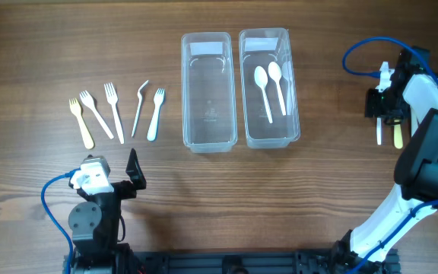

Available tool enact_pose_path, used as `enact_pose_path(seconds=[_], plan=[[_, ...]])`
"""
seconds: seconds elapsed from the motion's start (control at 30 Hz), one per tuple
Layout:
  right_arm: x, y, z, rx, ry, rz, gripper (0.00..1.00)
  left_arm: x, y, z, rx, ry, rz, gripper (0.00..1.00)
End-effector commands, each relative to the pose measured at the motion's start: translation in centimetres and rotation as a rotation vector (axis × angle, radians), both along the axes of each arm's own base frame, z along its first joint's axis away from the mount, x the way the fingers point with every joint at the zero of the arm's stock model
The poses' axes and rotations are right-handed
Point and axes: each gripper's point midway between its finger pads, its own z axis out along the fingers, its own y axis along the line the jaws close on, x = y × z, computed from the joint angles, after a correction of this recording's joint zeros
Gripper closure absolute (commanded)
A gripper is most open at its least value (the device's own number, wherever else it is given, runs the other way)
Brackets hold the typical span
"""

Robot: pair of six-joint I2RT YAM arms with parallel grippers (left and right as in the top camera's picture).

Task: Pack container
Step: 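Move the right gripper back and grasp another white spoon, then drop the white spoon into the right container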

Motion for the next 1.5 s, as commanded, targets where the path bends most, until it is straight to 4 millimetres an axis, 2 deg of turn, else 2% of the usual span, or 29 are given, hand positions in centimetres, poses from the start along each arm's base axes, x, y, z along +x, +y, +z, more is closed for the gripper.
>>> enact_pose_path(seconds=[0.0,0.1,0.27,0.4,0.57,0.63,0.77,0.9,1.03,1.1,1.2,1.3,1.47], plan=[[-0.5,0.4,-1.5,0.025,0.029,0.008,0.51,0.0,-0.3,0.0,0.015,-0.005,-0.021,0.00],[-0.4,0.3,-1.6,0.025,0.027,0.008,0.54,0.0,-0.3,0.0,0.015,-0.005,-0.021,0.00],[-0.5,0.4,-1.8,0.027,0.031,0.005,0.71,0.0,-0.3,0.0,0.016,-0.005,-0.021,0.00],[-0.5,0.4,-1.8,0.030,0.032,-0.003,0.94,0.0,-0.3,0.0,0.015,-0.005,-0.021,0.00],[0.1,0.9,-1.0,0.065,0.005,-0.022,0.96,0.0,-0.3,0.0,0.015,-0.005,-0.021,0.00],[0.9,1.0,0.2,0.082,-0.021,-0.020,0.96,0.0,-0.3,0.0,0.016,-0.005,-0.021,0.00],[3.9,1.1,5.5,0.095,-0.126,-0.028,0.96,0.0,-0.3,0.0,0.015,-0.005,-0.021,0.00],[6.4,2.7,11.1,0.074,-0.220,0.018,0.96,0.0,-0.3,0.0,0.016,-0.005,-0.021,0.00],[8.5,7.9,16.6,0.084,-0.305,0.108,0.96,0.0,-0.3,0.0,0.015,-0.005,-0.021,0.00],[9.1,11.7,18.6,0.104,-0.349,0.151,0.96,0.0,-0.3,0.0,0.015,-0.005,-0.021,0.00],[9.3,17.2,19.8,0.140,-0.379,0.210,0.96,0.0,-0.3,0.0,0.015,-0.005,-0.021,0.00],[8.9,21.8,19.7,0.165,-0.372,0.287,0.96,0.0,-0.3,0.0,0.015,-0.005,-0.021,0.00],[8.3,27.2,19.7,0.210,-0.378,0.334,0.96,0.0,-0.3,0.0,0.015,-0.005,-0.021,0.00]])
